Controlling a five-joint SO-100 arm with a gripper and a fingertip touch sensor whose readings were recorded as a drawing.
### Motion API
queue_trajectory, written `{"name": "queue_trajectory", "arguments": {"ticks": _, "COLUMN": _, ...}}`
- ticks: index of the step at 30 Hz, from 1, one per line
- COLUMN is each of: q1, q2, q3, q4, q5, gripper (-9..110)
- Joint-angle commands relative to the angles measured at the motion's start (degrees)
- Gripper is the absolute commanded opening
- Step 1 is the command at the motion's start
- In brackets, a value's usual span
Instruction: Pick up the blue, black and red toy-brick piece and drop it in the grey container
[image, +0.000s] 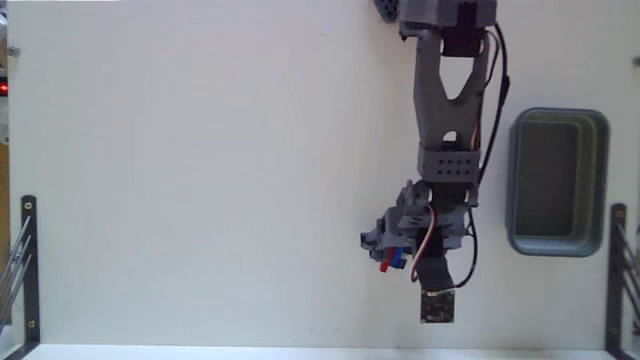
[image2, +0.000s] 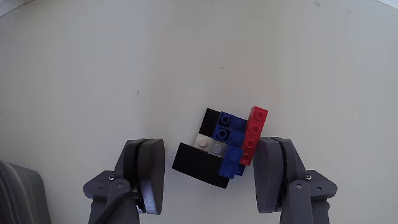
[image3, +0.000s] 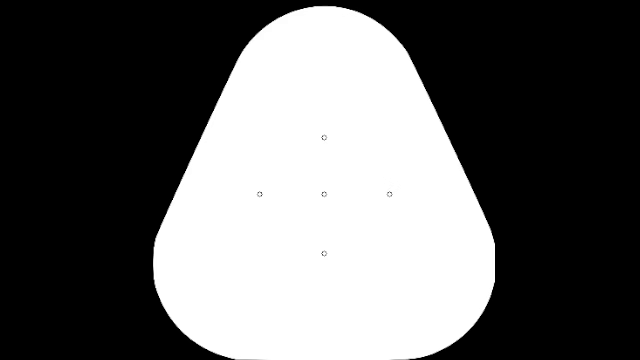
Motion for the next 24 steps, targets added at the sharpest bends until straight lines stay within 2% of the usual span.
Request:
{"name": "queue_trajectory", "arguments": {"ticks": 1, "q1": -1.5, "q2": 2.3, "q3": 0.5, "q4": -1.0, "q5": 0.3, "gripper": 84}}
{"name": "queue_trajectory", "arguments": {"ticks": 24, "q1": -1.5, "q2": 2.3, "q3": 0.5, "q4": -1.0, "q5": 0.3, "gripper": 78}}
